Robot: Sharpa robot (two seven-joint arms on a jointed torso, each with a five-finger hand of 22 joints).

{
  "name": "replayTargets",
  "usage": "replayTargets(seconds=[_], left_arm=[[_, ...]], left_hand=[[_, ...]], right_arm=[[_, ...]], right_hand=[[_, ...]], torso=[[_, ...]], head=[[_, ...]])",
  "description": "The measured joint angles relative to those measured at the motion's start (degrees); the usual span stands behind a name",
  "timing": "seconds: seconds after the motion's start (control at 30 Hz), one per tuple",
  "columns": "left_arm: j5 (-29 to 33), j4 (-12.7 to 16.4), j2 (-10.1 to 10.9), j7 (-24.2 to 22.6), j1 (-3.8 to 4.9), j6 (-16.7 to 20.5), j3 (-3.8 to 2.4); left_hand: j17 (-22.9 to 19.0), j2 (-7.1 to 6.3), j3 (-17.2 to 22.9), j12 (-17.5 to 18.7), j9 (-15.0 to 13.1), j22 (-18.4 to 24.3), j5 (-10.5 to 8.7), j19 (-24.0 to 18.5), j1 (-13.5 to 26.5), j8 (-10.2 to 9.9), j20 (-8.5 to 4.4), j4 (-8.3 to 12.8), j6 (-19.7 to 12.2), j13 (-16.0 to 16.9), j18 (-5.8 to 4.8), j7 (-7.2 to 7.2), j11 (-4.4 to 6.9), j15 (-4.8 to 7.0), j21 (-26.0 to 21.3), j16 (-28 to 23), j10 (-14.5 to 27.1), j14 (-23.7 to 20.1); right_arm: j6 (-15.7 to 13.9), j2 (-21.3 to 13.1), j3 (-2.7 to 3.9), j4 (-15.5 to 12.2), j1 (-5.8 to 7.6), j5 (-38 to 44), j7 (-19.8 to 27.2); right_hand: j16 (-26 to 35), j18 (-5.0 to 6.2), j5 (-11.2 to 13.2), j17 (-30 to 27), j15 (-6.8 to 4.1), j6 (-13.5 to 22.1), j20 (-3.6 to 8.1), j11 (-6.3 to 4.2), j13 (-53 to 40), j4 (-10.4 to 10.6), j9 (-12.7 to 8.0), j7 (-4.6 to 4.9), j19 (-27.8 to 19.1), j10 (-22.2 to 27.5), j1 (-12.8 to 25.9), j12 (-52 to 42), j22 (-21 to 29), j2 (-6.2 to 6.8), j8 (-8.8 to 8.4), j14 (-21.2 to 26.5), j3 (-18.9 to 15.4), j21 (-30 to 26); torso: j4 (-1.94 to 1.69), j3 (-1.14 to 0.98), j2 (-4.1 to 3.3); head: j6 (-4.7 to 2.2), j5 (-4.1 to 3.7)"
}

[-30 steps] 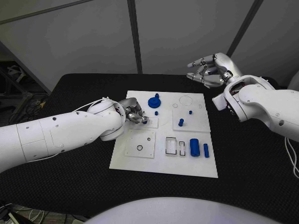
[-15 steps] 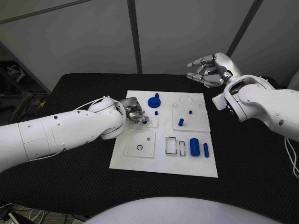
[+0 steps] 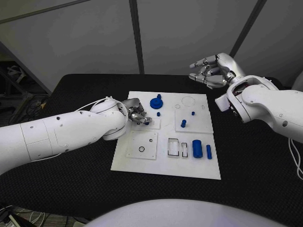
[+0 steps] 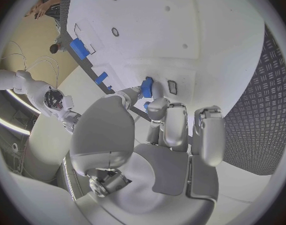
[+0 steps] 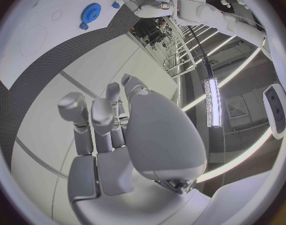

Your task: Assemble the parts on the task board

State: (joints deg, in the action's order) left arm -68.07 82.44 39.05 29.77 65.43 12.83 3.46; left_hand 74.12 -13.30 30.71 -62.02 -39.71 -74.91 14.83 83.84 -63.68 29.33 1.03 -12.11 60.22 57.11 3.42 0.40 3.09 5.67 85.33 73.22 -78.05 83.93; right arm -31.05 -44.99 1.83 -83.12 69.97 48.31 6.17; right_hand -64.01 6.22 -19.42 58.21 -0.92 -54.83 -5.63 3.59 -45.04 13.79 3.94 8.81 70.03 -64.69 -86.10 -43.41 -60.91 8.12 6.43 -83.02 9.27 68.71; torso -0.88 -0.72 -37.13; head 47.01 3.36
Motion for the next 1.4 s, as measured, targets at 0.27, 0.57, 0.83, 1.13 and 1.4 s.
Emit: replayTargets(seconds=[0.27, 0.57, 0.83, 1.13, 1.4], left_arm=[[-0.3, -0.2, -0.3, 0.0, 0.00, -0.4, 0.00], [-0.8, -0.6, -0.6, 0.1, 0.00, -0.8, 0.01], [-1.1, -1.0, -1.0, 0.1, 0.03, -1.5, 0.05], [-1.3, -1.5, -1.2, 0.0, 0.06, -2.0, 0.01], [-1.3, -1.6, -1.3, 0.0, 0.06, -2.1, 0.01]], left_hand=[[0.1, 0.35, -2.5, -0.5, -0.1, 0.0, 0.00, 0.0, 0.3, 0.0, 0.00, -1.4, 0.4, 0.6, -0.01, 0.00, 0.19, 0.08, 0.0, 0.0, -0.2, -0.1], [0.1, 0.52, -3.7, -0.5, -0.4, 0.0, 0.00, 0.2, 0.5, 0.0, -0.21, -2.3, 0.4, 0.7, -0.01, 0.02, 0.19, 0.08, 0.2, 0.0, -0.2, -0.1], [0.1, 0.72, -5.4, -0.8, -0.5, 0.0, 0.00, 0.2, 0.7, 0.1, -0.21, -3.3, 0.5, 0.8, 0.00, 0.09, 0.40, 0.08, 0.2, 0.0, -0.4, -0.1], [0.1, 1.44, -8.3, -0.8, -0.9, 0.0, 0.00, 0.2, 1.4, 0.5, -0.21, -4.5, 0.7, 0.9, 0.00, -0.11, 0.39, 0.08, 0.2, 0.0, -0.4, -0.1], [0.1, 2.37, -12.1, -1.2, -0.9, 0.0, 0.00, 0.2, 3.1, 0.9, -0.21, -4.6, 0.7, 1.1, 0.00, -0.11, 0.24, 0.08, 0.2, -0.2, -0.5, -0.1]], right_arm=[[0.1, -0.1, 0.00, 0.0, 0.00, 0.0, 0.0], [0.1, -0.2, 0.00, 0.1, 0.00, 0.0, 0.0], [0.2, -0.2, 0.00, 0.1, 0.00, 0.0, 0.0], [0.2, -0.2, 0.00, 0.1, 0.00, 0.0, 0.0], [0.2, -0.2, 0.00, 0.1, 0.00, 0.0, 0.0]], right_hand=[[0.0, 0.00, 0.0, 0.0, 0.00, 0.0, 0.00, 0.00, 0.0, 0.0, 0.0, 0.00, 0.0, 0.0, 0.0, 0.0, 0.0, 0.00, 0.00, 0.0, 0.0, 0.0], [0.0, 0.00, 0.0, 0.0, 0.00, 0.0, 0.00, 0.00, 0.0, 0.0, 0.0, 0.00, 0.0, 0.0, 0.0, 0.0, 0.0, 0.00, 0.00, 0.0, 0.0, 0.0], [0.0, 0.00, 0.0, 0.0, 0.21, 0.0, 0.00, 0.00, 0.0, 0.0, 0.0, 0.00, 0.0, 0.0, 0.0, 0.0, 0.0, 0.00, 0.00, -0.2, 0.0, -0.2], [0.2, 0.00, 0.0, 0.0, 0.21, 0.0, 0.00, 0.00, 0.0, 0.0, 0.0, 0.00, 0.0, 0.0, 0.0, 0.0, 0.2, 0.00, 0.00, -0.2, 0.0, -0.2], [0.3, 0.01, 0.0, -0.1, 0.21, 0.0, 0.00, 0.00, 0.0, 0.0, 0.0, 0.00, 0.0, 0.0, 0.0, 0.0, 0.2, 0.00, 0.00, -0.2, 0.0, -0.2]], torso=[[-0.01, 0.00, 0.02], [-0.01, -0.02, 0.02], [-0.01, -0.01, 0.02], [-0.01, 0.03, 0.03], [-0.01, 0.04, 0.03]], head=[[0.04, -0.09], [0.07, -0.20], [0.13, -0.25], [0.13, -0.31], [0.06, -0.40]])
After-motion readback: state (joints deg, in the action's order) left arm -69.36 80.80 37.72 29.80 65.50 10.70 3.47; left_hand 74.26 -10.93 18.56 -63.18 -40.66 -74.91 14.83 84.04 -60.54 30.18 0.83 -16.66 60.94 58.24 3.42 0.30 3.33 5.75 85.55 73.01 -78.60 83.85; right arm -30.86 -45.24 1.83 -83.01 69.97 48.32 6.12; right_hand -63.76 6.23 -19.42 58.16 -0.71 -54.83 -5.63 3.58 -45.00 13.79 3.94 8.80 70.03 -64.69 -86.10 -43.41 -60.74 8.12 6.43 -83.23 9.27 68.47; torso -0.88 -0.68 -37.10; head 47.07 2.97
